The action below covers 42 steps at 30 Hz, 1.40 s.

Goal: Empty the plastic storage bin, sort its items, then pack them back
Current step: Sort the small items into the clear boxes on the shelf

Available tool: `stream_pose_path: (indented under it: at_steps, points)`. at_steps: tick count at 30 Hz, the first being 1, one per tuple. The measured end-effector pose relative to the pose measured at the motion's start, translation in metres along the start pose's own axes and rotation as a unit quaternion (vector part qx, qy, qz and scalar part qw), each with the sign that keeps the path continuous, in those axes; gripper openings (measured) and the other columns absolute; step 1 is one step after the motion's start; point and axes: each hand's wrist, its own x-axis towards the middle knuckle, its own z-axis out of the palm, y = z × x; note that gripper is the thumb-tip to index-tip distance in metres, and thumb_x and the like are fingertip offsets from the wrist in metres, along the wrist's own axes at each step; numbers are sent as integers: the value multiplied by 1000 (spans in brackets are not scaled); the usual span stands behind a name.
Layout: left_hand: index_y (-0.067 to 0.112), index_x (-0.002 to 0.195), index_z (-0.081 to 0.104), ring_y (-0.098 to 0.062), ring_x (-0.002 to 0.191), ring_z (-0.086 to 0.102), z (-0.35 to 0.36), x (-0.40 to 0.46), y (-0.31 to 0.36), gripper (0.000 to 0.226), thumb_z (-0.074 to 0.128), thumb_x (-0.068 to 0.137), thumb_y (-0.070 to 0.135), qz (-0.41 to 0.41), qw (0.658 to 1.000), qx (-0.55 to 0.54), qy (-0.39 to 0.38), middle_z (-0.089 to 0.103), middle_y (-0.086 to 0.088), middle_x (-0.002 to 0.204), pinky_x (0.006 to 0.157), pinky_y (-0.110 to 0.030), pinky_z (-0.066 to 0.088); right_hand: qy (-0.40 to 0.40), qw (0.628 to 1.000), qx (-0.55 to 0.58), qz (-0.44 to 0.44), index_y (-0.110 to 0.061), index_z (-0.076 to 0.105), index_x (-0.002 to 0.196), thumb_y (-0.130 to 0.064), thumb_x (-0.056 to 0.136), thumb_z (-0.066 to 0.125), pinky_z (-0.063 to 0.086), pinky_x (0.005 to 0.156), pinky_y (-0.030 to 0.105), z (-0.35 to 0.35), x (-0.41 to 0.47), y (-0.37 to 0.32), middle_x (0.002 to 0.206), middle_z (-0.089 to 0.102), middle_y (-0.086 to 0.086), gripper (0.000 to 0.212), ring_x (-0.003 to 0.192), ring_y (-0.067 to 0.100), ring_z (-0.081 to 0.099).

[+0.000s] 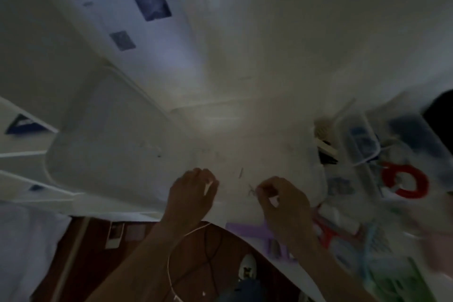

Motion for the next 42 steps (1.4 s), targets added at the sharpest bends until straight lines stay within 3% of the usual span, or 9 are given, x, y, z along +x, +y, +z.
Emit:
stream_pose_path:
  at_steps: [2, 6, 13, 17, 20, 23, 28, 35, 42]
  points:
    - [19, 74, 59, -22, 58, 54, 2, 3, -53, 22, 44, 88, 26, 50, 994, 102, -8, 55, -1, 66, 55, -35, 48, 1, 994, -100, -36, -26, 55, 73, -37, 93, 60, 43, 59, 26, 39, 18, 3, 70, 54, -10, 23, 66, 13, 55]
    - [17, 58, 53, -23, 49, 44, 13, 8, -113, 23, 49, 81, 13, 222, 958, 173, -45, 46, -3, 53, 53, -31, 38, 29, 948, -316, -35, -20, 49, 55, -38, 92, 53, 30, 44, 23, 75, 34, 7, 49, 46, -2, 41, 45, 20, 50]
    - [19, 49, 43, -18, 44, 36, 37, 11, -127, 37, 46, 85, 24, 184, 980, 70, -23, 40, -1, 47, 56, -30, 24, 118, 924, -352, -88, -21, 37, 55, -24, 96, 46, 17, 46, 24, 83, 33, 13, 48, 35, -3, 42, 44, 17, 28]
    - [19, 49, 45, -17, 44, 39, 31, 14, -124, 36, 44, 85, 27, 160, 983, 37, -75, 42, 2, 48, 54, -29, 29, 125, 922, -356, -83, -21, 40, 56, -22, 95, 47, 11, 50, 25, 86, 35, 14, 51, 34, -5, 39, 47, 14, 27]
    - [20, 62, 49, -16, 50, 45, 23, 30, -117, 35, 38, 89, 39, 110, 978, 67, -166, 52, 2, 59, 52, -29, 36, 120, 924, -353, -83, -20, 42, 56, -22, 94, 47, 16, 48, 24, 85, 34, 15, 49, 37, -4, 38, 47, 13, 28]
    - [18, 110, 54, -24, 94, 60, 40, 81, -114, 28, 49, 92, 39, 94, 955, 119, -257, 61, -4, 104, 76, -33, 47, 109, 926, -353, -77, -20, 43, 57, -24, 95, 46, 23, 46, 24, 85, 35, 14, 51, 35, -6, 38, 48, 13, 29]
    - [11, 140, 34, -33, 117, 51, 111, 131, -114, 69, 71, 84, 27, 144, 874, 249, -390, 48, -17, 128, 91, -41, 47, 85, 935, -339, -59, -21, 44, 59, -24, 93, 46, 21, 47, 23, 82, 36, 12, 54, 32, -9, 34, 46, 13, 32]
    - [14, 148, 30, -34, 121, 53, 141, 129, -115, 47, 34, 101, 11, 235, 835, 306, -393, 52, -18, 132, 97, -39, 43, 0, 949, -313, 32, -26, 56, 69, -30, 81, 43, 43, 45, 25, 80, 43, 17, 61, 55, -8, 18, 49, 13, 49]
    - [4, 121, 57, -32, 117, 55, 148, 121, -117, 29, 45, 95, 6, 217, 842, 229, -439, 56, -17, 126, 98, -38, 44, -8, 947, -320, 35, -25, 55, 68, -28, 84, 46, 39, 46, 24, 79, 43, 14, 59, 55, -8, 19, 48, 11, 48]
